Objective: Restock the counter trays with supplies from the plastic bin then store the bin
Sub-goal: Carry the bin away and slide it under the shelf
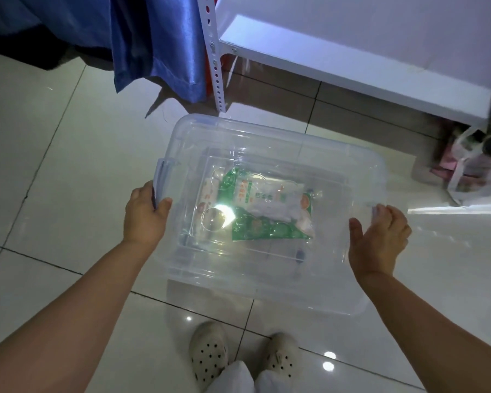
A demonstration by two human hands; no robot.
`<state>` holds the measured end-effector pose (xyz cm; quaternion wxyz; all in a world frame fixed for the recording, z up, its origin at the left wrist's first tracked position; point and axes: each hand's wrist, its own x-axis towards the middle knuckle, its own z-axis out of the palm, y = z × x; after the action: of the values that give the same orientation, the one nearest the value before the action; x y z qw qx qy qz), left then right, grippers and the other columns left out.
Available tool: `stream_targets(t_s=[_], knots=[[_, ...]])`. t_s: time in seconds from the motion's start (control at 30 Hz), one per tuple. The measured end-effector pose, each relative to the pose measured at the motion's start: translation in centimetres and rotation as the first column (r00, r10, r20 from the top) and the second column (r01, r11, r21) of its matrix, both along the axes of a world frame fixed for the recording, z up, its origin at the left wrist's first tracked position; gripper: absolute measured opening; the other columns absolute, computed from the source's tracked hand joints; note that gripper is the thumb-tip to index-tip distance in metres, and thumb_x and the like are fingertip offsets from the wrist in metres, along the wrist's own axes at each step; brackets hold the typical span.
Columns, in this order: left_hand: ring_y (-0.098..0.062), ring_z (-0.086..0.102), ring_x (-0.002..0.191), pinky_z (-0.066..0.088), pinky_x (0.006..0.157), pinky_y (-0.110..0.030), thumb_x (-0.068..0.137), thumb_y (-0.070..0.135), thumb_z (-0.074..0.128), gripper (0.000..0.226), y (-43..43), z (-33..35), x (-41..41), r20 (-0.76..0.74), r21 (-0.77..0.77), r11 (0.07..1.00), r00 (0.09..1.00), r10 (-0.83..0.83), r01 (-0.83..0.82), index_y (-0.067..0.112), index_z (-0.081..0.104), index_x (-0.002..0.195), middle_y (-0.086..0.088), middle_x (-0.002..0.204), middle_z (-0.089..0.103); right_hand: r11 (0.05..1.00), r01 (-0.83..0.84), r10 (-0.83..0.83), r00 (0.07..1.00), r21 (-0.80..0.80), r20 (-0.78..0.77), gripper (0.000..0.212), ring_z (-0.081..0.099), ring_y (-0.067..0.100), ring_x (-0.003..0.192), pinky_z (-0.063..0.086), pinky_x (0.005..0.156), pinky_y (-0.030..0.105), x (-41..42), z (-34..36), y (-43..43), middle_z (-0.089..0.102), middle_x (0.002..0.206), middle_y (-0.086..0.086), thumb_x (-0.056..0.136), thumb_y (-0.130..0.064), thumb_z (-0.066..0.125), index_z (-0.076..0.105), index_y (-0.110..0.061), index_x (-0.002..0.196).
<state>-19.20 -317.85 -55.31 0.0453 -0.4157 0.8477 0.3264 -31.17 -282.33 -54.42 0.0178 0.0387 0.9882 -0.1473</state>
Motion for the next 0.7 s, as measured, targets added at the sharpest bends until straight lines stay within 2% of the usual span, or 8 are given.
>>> stream_targets(t_s=[0.07,0.1,0.2,0.37,0.47,0.57,0.63,0.7], knots=[[-0.038,0.047,0.111,0.041,0.098,-0.045,0.092,0.016,0.052,0.046,-0.6,-0.1,-0.5,0.037,0.087,0.996,0.999,-0.003,0.0,0.007,0.041,0.135,-0.024,0.123,0.045,1.0,0.001,-0.001,1.0,-0.025,0.005,0.048,0.038,0.046,0.116,0.032,0.097,0.051,-0.2,-0.3,0.2,0.044,0.128,0.029,0.083,-0.011,0.066,0.045,0.006,0.123],[-0.039,0.045,0.114,0.039,0.101,-0.048,0.092,0.016,0.052,0.049,-0.8,-0.1,-0.6,0.049,0.088,0.996,0.999,-0.002,-0.002,0.009,0.038,0.138,-0.024,0.125,0.044,0.999,-0.005,0.006,1.0,-0.035,0.006,0.047,0.038,0.046,0.116,0.032,0.098,0.049,-0.2,-0.4,0.2,0.044,0.128,0.029,0.084,-0.009,0.065,0.045,0.006,0.123],[-0.04,0.044,0.109,0.04,0.096,-0.047,0.09,0.014,0.051,0.044,-0.7,-0.1,-0.7,0.037,0.036,0.999,0.999,-0.013,0.012,0.009,0.042,0.133,-0.024,0.117,0.048,0.998,-0.022,0.022,1.0,-0.058,-0.005,0.046,0.038,0.046,0.116,0.03,0.098,0.045,-0.1,-0.5,0.3,0.043,0.128,0.03,0.084,-0.005,0.064,0.045,0.008,0.123],[-0.038,0.042,0.108,0.038,0.09,-0.046,0.09,0.012,0.051,0.037,-0.1,0.4,-0.7,0.046,-0.05,0.997,0.998,-0.053,0.055,0.003,0.046,0.126,-0.025,0.113,0.051,0.995,-0.002,0.001,1.0,-0.103,-0.002,0.042,0.039,0.046,0.114,0.033,0.099,0.047,-0.2,-0.1,0.4,0.044,0.128,0.03,0.083,0.007,0.059,0.046,0.009,0.123],[-0.041,0.046,0.107,0.045,0.089,-0.05,0.086,0.006,0.054,0.037,-1.0,0.5,-1.2,0.029,0.086,0.996,0.999,-0.042,0.039,0.002,0.047,0.123,-0.026,0.114,0.049,0.988,0.018,-0.017,1.0,-0.15,0.007,0.042,0.039,0.044,0.115,0.034,0.1,0.046,-0.2,-0.1,0.6,0.043,0.128,0.029,0.084,0.009,0.056,0.043,0.008,0.124],[-0.04,0.044,0.116,0.047,0.09,-0.06,0.082,0.005,0.058,0.055,-2.1,0.6,-2.4,0.034,0.283,0.959,0.999,0.022,-0.031,0.013,0.041,0.133,-0.019,0.127,0.042,0.98,0.078,-0.068,0.996,-0.184,0.056,0.043,0.04,0.042,0.118,0.034,0.103,0.046,-0.2,-0.6,0.9,0.044,0.127,0.029,0.089,0.002,0.052,0.038,0.008,0.129],[-0.035,0.038,0.123,0.044,0.093,-0.061,0.084,0.016,0.061,0.058,-2.2,0.2,-2.8,0.037,0.29,0.957,0.999,0.019,-0.029,0.023,0.038,0.137,-0.013,0.131,0.039,0.976,0.114,-0.098,0.991,-0.186,0.09,0.042,0.041,0.041,0.119,0.035,0.103,0.047,-0.1,-1.0,1.2,0.046,0.127,0.029,0.092,-0.002,0.048,0.036,0.006,0.131],[-0.033,0.036,0.124,0.043,0.096,-0.059,0.087,0.021,0.059,0.055,-1.7,-0.1,-3.1,-0.002,0.233,0.971,0.999,0.052,-0.05,0.023,0.039,0.138,-0.013,0.131,0.042,0.977,0.122,-0.107,0.99,-0.175,0.095,0.041,0.043,0.04,0.119,0.036,0.102,0.048,-0.1,-1.3,1.3,0.047,0.128,0.028,0.093,-0.004,0.046,0.035,0.004,0.132]])
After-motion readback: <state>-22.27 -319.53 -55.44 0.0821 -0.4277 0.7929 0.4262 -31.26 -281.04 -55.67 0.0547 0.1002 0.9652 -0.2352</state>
